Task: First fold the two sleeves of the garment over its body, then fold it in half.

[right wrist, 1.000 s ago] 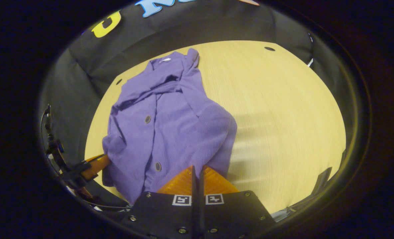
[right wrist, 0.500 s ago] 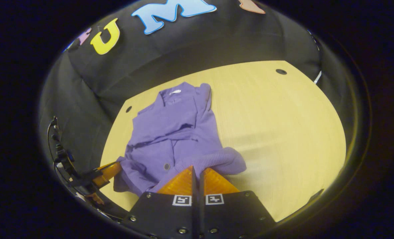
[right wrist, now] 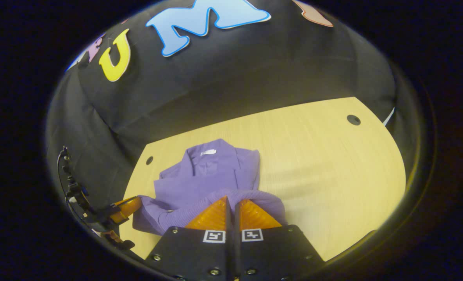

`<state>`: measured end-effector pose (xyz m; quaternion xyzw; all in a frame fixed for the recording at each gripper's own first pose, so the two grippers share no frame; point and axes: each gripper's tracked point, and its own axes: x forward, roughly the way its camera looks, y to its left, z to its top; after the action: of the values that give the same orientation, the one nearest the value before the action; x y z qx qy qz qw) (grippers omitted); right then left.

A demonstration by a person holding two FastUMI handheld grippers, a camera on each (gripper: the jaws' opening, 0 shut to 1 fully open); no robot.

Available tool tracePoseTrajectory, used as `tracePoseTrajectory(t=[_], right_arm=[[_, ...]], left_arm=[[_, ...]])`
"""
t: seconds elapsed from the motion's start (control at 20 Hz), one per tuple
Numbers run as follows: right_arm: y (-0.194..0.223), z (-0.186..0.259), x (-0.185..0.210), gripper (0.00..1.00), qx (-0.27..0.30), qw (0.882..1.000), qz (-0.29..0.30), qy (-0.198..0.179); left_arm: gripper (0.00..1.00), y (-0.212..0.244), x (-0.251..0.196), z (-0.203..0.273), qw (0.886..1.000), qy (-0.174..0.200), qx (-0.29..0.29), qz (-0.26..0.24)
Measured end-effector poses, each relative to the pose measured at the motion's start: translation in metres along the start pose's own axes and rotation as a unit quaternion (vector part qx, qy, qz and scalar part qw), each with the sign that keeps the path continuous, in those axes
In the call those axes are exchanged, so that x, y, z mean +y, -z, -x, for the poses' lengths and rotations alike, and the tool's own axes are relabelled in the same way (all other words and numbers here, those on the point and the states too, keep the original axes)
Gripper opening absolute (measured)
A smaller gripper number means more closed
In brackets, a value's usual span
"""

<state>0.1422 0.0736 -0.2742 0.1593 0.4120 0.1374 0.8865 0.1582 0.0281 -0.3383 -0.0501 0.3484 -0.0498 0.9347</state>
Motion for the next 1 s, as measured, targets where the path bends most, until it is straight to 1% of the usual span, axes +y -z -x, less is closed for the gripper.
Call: tracePoseTrajectory(t=[0.25,0.35,0.4,0.55,0.7,0.85,1.0], right_arm=[[-0.052,-0.056,-0.006,0.01,-0.024,1.0,-0.016,0.003],[-0.064,-0.08,-0.007,0.01,-0.033,0.999,-0.02,0.004],[-0.069,-0.091,-0.007,0.0,-0.035,0.999,-0.018,0.004],[-0.065,-0.139,-0.011,0.0,-0.024,1.0,-0.012,0.016],[-0.048,-0.163,-0.024,0.0,-0.009,0.999,-0.002,0.033],[-0.044,-0.165,-0.027,0.0,-0.006,0.999,0.013,0.036],[-0.045,-0.161,-0.033,0.01,-0.002,0.999,0.017,0.037]], left_arm=[[0.07,-0.047,0.014,-0.063,1.0,-0.008,-0.017,0.025],[0.06,-0.076,0.018,-0.093,0.999,-0.011,-0.041,0.012],[0.06,-0.083,0.016,-0.11,0.999,-0.011,-0.046,0.0],[0.06,-0.074,0.007,-0.142,0.999,-0.007,-0.035,-0.026],[0.06,-0.059,0.004,-0.165,1.0,-0.007,-0.019,-0.022],[0.06,-0.048,0.009,-0.174,1.0,-0.012,-0.01,-0.013],[0.06,-0.04,0.015,-0.177,1.0,-0.016,-0.005,0.004]])
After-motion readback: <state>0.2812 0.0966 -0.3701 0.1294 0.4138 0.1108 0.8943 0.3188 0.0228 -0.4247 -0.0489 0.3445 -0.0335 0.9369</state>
